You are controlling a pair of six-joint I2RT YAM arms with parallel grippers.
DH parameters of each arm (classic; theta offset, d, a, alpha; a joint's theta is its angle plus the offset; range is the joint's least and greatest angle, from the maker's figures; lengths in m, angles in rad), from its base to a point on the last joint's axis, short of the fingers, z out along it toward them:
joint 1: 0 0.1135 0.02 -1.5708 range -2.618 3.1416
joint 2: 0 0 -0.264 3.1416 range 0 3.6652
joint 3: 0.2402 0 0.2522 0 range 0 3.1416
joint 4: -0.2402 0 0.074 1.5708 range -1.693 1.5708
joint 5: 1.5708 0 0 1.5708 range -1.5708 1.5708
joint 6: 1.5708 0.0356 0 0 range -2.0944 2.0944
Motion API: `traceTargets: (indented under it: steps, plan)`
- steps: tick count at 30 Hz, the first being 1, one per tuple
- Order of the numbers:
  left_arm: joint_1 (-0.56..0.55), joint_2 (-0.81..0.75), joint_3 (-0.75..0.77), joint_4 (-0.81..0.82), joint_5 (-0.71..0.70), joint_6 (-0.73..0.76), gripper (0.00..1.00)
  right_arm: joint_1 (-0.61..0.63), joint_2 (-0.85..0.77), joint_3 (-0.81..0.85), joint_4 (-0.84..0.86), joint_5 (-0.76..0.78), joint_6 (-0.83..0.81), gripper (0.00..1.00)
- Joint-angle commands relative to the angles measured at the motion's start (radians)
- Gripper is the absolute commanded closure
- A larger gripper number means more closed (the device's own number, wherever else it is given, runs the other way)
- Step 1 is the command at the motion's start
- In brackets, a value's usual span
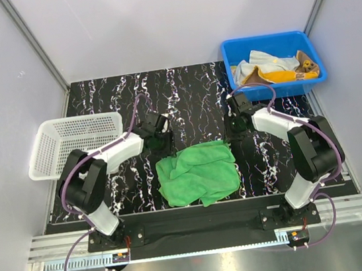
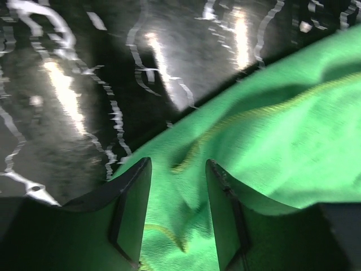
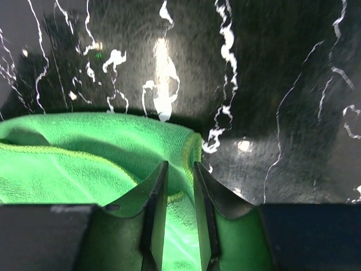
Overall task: Fold and stack the towels
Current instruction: Flatten out the crumpled towel
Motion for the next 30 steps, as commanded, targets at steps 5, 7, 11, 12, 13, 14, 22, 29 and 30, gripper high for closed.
traceTargets:
  steps: [5,7,11,12,13,14,22,29,30]
  plan:
    - [-0.004,-0.024,0.009,-0.002,-0.093,0.004,0.54,-0.012,-0.027,-0.021,0.047,-0.042,-0.007,0.7]
    - [-0.01,-0.002,0.017,-0.002,-0.082,0.01,0.57,-0.012,-0.025,-0.027,0.048,-0.042,-0.007,0.7]
    - [-0.024,0.007,0.013,-0.004,-0.072,0.016,0.6,-0.012,-0.036,-0.033,0.047,-0.043,-0.006,0.7]
    - [-0.03,0.003,0.008,-0.002,-0.072,0.016,0.59,-0.012,-0.038,-0.036,0.045,-0.043,-0.007,0.7]
    - [-0.033,-0.007,0.002,0.001,-0.07,0.016,0.59,-0.012,-0.041,-0.038,0.044,-0.042,-0.007,0.7]
    - [-0.035,-0.013,-0.006,0.004,-0.067,0.015,0.58,-0.012,-0.044,-0.039,0.044,-0.04,-0.007,0.7]
    - [-0.044,-0.013,-0.032,0.006,-0.058,0.001,0.58,-0.012,-0.055,-0.045,0.042,-0.043,-0.001,0.7]
    - [-0.044,0.029,-0.003,0.009,-0.053,-0.001,0.88,-0.012,-0.068,-0.055,0.053,-0.069,0.01,0.7]
    - [-0.044,0.032,0.005,0.007,-0.037,0.001,0.93,-0.012,-0.064,-0.053,0.055,-0.076,0.013,0.7]
